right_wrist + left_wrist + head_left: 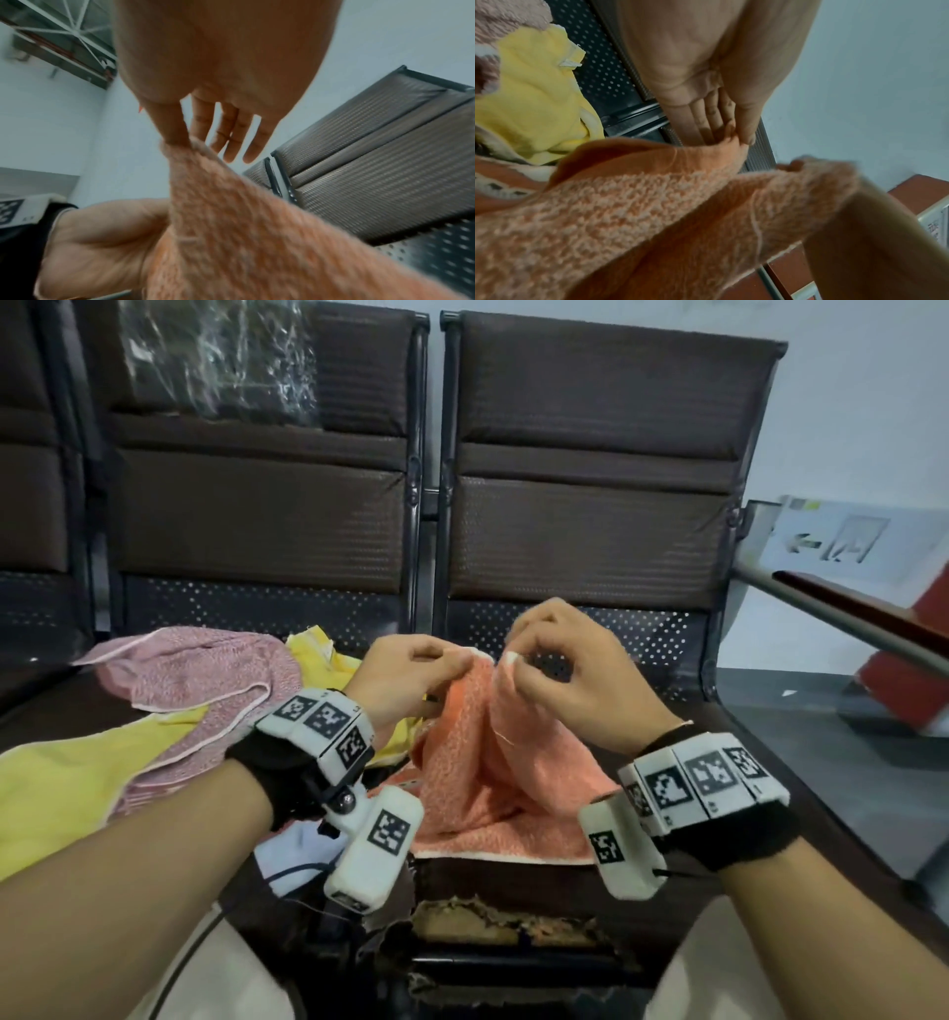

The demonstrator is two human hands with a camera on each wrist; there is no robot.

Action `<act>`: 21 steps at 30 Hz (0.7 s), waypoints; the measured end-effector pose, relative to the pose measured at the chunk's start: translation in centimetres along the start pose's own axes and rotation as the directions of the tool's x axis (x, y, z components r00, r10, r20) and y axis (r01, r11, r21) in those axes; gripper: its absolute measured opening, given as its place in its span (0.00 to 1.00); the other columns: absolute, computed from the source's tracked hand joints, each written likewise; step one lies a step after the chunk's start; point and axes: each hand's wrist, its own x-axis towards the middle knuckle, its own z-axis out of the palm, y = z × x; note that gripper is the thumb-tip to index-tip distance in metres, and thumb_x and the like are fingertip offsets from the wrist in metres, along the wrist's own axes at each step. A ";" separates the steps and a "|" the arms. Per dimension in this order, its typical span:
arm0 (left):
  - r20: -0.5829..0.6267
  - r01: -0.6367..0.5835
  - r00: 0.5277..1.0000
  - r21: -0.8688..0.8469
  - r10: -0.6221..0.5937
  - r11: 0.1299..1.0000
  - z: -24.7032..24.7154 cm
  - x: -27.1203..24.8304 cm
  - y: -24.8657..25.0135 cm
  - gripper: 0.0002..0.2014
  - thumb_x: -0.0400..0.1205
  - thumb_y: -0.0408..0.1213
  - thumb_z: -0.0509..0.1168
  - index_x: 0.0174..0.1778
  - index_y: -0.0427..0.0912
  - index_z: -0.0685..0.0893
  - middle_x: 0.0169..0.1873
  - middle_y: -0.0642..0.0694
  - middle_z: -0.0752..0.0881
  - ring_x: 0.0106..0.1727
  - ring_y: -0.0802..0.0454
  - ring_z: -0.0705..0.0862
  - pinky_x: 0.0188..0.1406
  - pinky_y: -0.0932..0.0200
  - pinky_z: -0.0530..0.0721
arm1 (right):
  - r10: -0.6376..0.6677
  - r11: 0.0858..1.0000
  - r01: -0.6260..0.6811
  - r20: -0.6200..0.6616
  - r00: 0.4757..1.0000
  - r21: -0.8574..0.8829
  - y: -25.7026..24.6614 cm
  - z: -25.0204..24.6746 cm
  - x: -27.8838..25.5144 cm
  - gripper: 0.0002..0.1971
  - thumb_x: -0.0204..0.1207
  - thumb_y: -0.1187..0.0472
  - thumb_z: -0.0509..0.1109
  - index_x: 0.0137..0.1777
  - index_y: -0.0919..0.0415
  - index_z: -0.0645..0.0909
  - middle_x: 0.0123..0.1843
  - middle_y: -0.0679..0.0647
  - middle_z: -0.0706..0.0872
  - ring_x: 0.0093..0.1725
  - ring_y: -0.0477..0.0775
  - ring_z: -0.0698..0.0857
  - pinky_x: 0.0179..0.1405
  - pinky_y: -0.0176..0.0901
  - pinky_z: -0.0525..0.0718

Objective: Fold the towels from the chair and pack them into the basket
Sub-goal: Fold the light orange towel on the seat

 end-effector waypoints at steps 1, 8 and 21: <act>0.008 -0.002 1.000 -0.005 0.002 1.000 0.2 -0.1 0.1 0.03 0.77 0.38 0.71 0.42 0.44 0.89 0.36 0.45 0.89 0.36 0.51 0.84 0.34 0.57 0.85 | 0.027 0.997 -0.025 -0.032 0.999 0.077 -0.2 0.2 0.0 0.05 0.75 0.61 0.69 0.39 0.54 0.83 0.43 0.48 0.85 0.45 0.43 0.84 0.50 0.35 0.80; 0.055 -0.033 0.998 0.003 0.032 0.999 0.8 -1.1 0.4 0.07 0.80 0.34 0.68 0.51 0.37 0.88 0.40 0.39 0.90 0.38 0.50 0.89 0.34 0.59 0.86 | 0.234 0.967 -0.232 -0.008 0.972 0.101 0.7 1.1 -0.2 0.08 0.72 0.54 0.77 0.33 0.50 0.83 0.29 0.41 0.85 0.31 0.37 0.81 0.36 0.35 0.77; 0.235 0.025 0.972 -0.061 -0.010 0.998 1.2 -2.5 1.4 0.11 0.83 0.37 0.63 0.53 0.35 0.88 0.40 0.41 0.90 0.39 0.53 0.88 0.40 0.62 0.88 | 0.321 0.947 -0.317 -0.097 0.942 0.056 0.7 2.0 -0.8 0.07 0.70 0.51 0.78 0.34 0.49 0.83 0.30 0.42 0.85 0.33 0.35 0.82 0.33 0.24 0.74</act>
